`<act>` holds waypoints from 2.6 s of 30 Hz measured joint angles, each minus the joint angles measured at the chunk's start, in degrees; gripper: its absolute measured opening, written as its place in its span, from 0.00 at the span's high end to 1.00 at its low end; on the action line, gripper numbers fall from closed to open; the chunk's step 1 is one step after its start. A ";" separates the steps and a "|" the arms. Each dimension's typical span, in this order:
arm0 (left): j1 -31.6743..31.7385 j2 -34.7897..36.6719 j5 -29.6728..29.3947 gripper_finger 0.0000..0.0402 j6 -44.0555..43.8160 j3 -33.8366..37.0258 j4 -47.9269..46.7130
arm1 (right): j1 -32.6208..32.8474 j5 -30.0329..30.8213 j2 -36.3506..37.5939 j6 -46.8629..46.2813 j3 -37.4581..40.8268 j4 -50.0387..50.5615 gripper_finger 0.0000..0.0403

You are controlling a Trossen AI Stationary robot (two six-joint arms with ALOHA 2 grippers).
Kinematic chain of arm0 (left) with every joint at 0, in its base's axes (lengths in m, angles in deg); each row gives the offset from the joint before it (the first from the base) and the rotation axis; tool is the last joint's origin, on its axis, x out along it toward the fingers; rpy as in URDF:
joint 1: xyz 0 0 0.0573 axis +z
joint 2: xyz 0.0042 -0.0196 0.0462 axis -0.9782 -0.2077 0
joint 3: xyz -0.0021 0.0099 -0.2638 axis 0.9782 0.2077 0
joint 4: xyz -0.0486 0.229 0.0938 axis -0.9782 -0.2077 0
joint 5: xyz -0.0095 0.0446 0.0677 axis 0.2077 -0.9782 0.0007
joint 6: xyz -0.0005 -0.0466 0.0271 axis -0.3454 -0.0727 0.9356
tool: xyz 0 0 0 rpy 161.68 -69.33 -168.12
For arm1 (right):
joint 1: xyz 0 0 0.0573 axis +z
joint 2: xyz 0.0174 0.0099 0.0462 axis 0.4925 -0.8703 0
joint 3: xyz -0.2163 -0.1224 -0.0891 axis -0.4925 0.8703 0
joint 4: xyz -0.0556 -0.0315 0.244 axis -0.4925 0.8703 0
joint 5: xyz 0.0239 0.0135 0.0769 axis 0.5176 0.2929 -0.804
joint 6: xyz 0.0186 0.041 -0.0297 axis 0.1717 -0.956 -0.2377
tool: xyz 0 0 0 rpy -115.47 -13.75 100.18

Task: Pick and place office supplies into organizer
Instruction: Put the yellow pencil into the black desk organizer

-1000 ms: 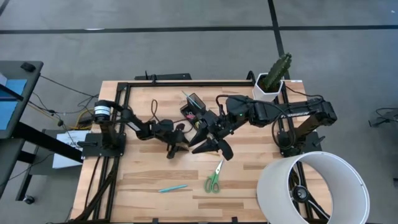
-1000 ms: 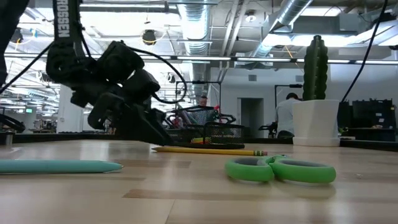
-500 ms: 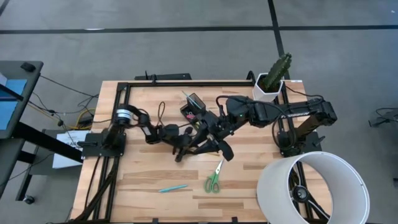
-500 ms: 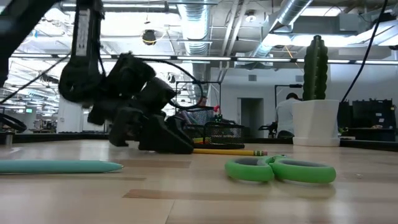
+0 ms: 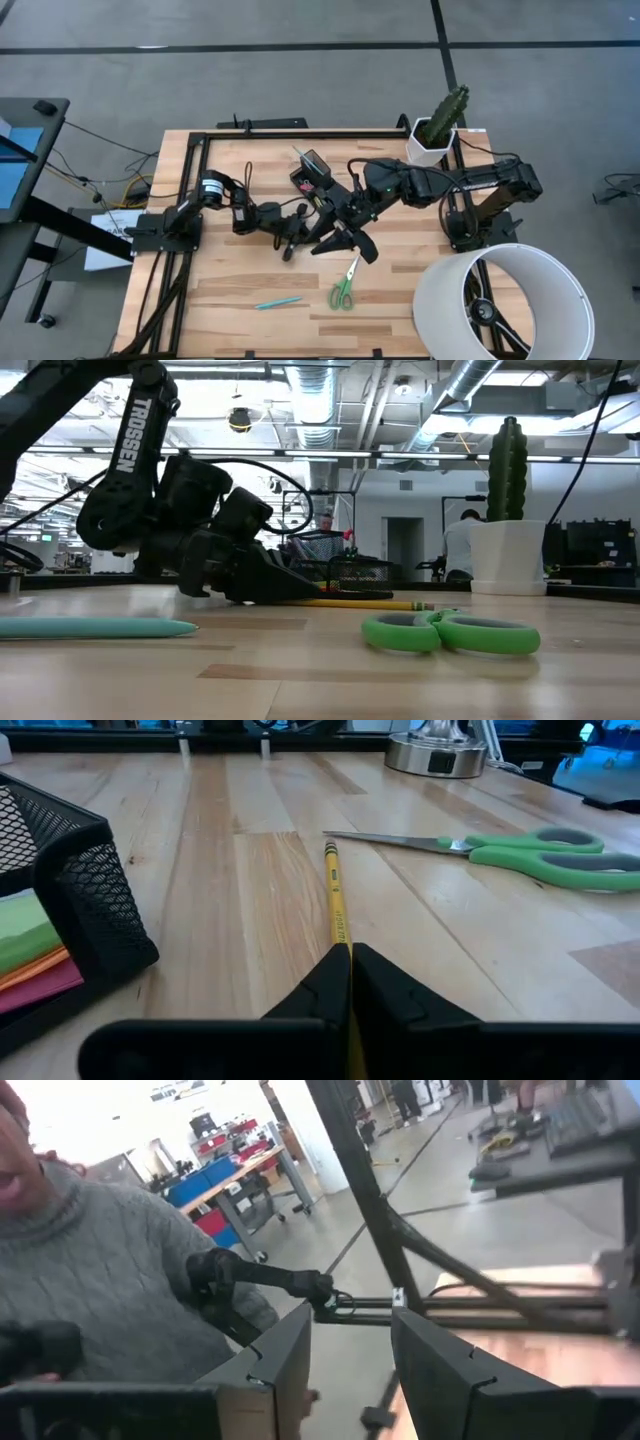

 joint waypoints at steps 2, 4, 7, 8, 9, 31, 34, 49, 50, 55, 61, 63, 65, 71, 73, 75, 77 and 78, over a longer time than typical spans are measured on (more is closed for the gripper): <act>-0.26 0.00 0.01 1.00 0.08 0.02 0.04 | -0.03 -0.03 0.01 -3.70 0.02 0.92 0.67; -0.47 0.00 0.00 0.99 0.31 0.02 0.04 | -0.10 -0.04 0.02 -9.97 0.01 1.56 0.67; -0.53 0.00 -0.70 0.98 -0.20 0.02 0.04 | -0.54 0.30 0.07 -18.77 0.01 4.06 0.68; -0.62 0.00 -1.42 0.97 -0.47 0.02 0.04 | -0.29 0.69 0.07 -19.72 0.02 5.97 0.69; -0.64 0.00 -1.87 0.96 -0.52 0.02 0.04 | 0.25 1.15 0.07 -19.41 0.02 8.22 0.69; -1.47 0.02 -2.90 0.61 0.91 -1.44 -1.77 | 3.24 12.50 0.07 -9.15 0.04 34.20 0.73; -1.77 0.03 -2.78 0.63 1.31 -1.44 -1.81 | 2.77 13.81 0.47 -7.29 0.04 40.16 0.73; -2.41 14.15 -7.56 0.67 5.44 -5.13 -35.61 | 4.83 27.96 -0.96 -11.55 0.05 49.32 0.74; -2.39 14.42 -7.49 0.67 6.51 -5.71 -37.36 | 5.15 29.05 -0.98 -11.50 0.13 50.37 0.74; -2.52 14.58 -7.93 0.67 7.43 -6.12 -38.36 | 7.57 34.73 -1.58 -11.08 2.72 47.68 0.74; -2.72 13.33 -10.47 0.67 5.57 -5.17 -34.19 | 10.12 34.87 -1.39 -13.37 14.73 31.85 0.74; -2.70 11.31 -10.58 0.67 4.76 -4.57 -29.20 | 10.45 35.52 -1.42 -13.94 19.07 24.05 0.74; -2.70 9.71 -10.53 0.67 4.76 -4.24 -25.45 | 10.47 36.85 -1.36 -13.89 23.17 17.82 0.74; -2.63 7.83 -10.62 0.67 4.59 -3.78 -20.97 | 9.61 40.52 -1.40 -13.10 31.37 8.13 0.74; -2.61 7.83 -10.62 0.67 4.55 -3.78 -21.04 | 9.47 41.17 -1.40 -13.19 33.04 7.52 0.74; -2.59 7.83 -10.64 0.67 4.23 -3.78 -21.05 | 9.29 42.54 -1.99 -14.17 34.12 7.49 0.74; -2.59 7.45 -10.53 0.67 2.98 -3.79 -20.46 | 8.96 44.66 -2.83 -14.89 35.00 7.52 0.74; -2.59 7.32 -10.21 0.68 2.06 -3.78 -20.09 | 8.83 45.77 -3.25 -14.86 35.31 6.88 0.74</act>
